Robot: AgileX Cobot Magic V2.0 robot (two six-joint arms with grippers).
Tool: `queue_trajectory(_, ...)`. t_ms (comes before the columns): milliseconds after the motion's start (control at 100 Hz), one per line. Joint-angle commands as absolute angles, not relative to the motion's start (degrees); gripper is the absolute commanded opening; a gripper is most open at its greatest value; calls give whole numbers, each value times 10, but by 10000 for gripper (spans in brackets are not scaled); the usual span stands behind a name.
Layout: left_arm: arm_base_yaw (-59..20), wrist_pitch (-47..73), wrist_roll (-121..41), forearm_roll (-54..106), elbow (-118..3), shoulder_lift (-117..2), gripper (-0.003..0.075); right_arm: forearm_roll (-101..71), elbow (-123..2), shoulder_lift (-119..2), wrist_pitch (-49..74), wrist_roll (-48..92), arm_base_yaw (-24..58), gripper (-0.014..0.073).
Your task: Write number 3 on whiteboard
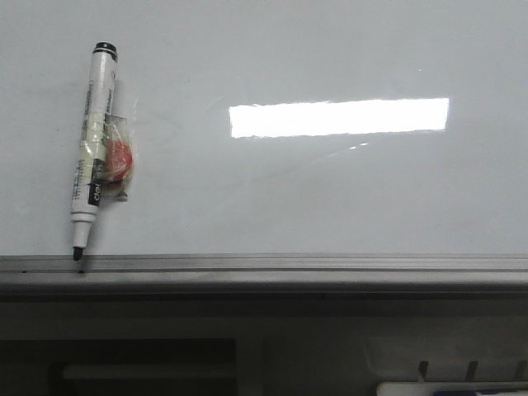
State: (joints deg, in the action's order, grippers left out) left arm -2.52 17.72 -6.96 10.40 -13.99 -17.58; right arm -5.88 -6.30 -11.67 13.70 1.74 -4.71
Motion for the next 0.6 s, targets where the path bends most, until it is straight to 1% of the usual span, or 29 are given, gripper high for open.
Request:
queue_trajectory(0, -30, 141, -73, 110, -161, -192, -20, -63, -85, -129, 95, 17, -38, -61)
queue_trajectory(70, -30, 139, -73, 113, -161, -197, -1, -66, -85, -129, 95, 17, -34, -61)
queue_trajectory(110, -30, 139, -73, 115, -161, -197, 44, -71, -85, -129, 95, 17, -34, -61)
queue_trajectory(160, -30, 135, -73, 115, -161, -197, 126, -85, -85, -129, 92, 17, -34, -61)
queue_trajectory(260, -30, 91, -73, 134, -157, -197, 341, -101, -85, -129, 61, 17, -34, -61)
queue_trajectory(330, -30, 46, -73, 147, -153, -197, 431, -104, -85, -129, 53, 17, -34, -61)
queue_trajectory(360, -30, 30, -73, 147, -150, -198, 443, -115, -85, -129, 53, 17, -34, -61)
queue_trajectory(410, -30, 13, -73, 147, -148, -199, 438, -145, -85, -129, 53, 17, -34, -61)
queue_trajectory(510, -31, 12, -74, 145, -148, -199, 436, -166, -86, -129, 70, 17, -34, -61)
queue_trajectory(590, -49, 13, -77, 134, -150, -199, 437, -166, -93, -129, 72, 17, -34, -61)
